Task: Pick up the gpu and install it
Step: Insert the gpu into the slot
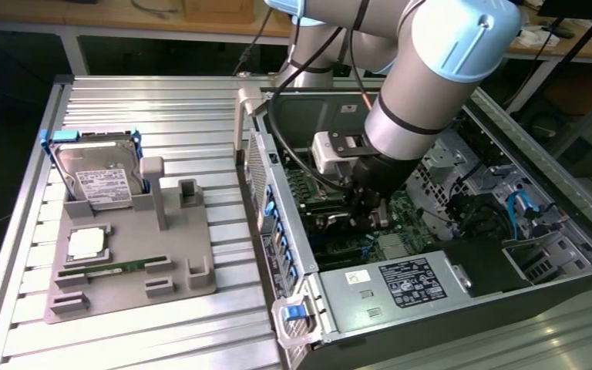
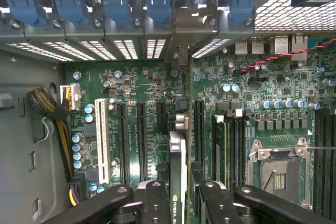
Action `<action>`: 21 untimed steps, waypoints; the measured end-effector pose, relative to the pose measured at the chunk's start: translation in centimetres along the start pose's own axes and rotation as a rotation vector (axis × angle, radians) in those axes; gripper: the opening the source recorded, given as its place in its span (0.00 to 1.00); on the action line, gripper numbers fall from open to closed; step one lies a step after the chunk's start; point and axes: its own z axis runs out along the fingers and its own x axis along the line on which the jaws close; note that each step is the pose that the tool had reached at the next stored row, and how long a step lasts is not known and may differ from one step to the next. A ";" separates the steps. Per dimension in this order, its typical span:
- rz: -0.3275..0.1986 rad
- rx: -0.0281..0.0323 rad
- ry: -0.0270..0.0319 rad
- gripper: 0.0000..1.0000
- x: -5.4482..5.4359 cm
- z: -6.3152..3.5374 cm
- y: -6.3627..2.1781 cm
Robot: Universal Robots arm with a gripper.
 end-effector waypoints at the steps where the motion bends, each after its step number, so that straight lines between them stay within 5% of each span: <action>1: 0.000 -0.0001 0.0001 0.27 0.0 0.07 0.00; 21: 0.000 0.0002 -0.0010 0.27 0.0 0.44 0.07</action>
